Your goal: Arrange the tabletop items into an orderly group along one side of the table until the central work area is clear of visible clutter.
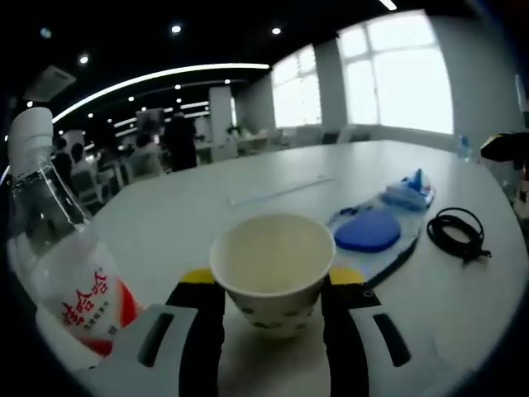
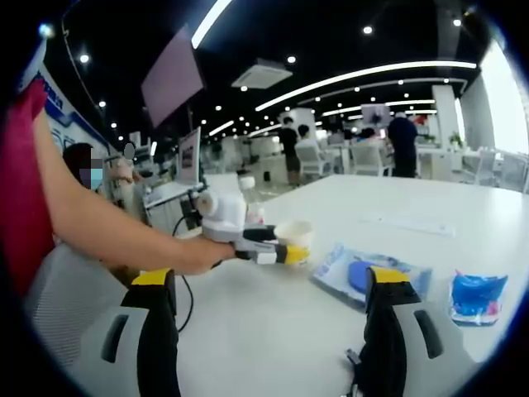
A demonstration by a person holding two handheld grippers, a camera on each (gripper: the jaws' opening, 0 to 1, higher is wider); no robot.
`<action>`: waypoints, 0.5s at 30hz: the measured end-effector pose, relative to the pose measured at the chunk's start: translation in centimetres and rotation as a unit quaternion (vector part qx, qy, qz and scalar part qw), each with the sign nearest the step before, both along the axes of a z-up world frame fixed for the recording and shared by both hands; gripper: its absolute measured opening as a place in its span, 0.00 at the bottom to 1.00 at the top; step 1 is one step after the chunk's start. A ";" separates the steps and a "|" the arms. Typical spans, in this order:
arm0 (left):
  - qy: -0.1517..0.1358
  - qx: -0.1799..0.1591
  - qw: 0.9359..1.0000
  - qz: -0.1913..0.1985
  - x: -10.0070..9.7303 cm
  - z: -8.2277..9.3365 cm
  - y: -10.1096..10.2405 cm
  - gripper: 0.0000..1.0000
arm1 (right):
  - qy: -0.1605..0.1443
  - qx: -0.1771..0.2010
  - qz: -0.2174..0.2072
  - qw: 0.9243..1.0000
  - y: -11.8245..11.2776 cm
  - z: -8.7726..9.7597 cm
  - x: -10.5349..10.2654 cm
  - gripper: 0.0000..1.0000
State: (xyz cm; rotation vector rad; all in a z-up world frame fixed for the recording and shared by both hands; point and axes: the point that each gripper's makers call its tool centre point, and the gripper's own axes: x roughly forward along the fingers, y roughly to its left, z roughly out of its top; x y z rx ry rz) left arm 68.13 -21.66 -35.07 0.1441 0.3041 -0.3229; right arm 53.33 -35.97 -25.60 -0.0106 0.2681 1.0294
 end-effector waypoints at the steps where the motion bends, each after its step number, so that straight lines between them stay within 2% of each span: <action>1: 0.000 0.002 1.000 0.001 0.1 0.0 0.1 0.44 | 0.000 0.000 0.000 1.000 0.0 0.0 0.0 0.94; 6: 0.012 0.002 1.000 0.005 -0.1 -0.3 0.3 0.44 | 0.000 0.001 -0.001 1.000 0.0 0.0 0.1 0.94; 15: 0.012 0.001 1.000 0.001 -0.4 -0.3 0.1 0.50 | 0.001 0.001 0.000 1.000 0.0 0.0 0.1 0.94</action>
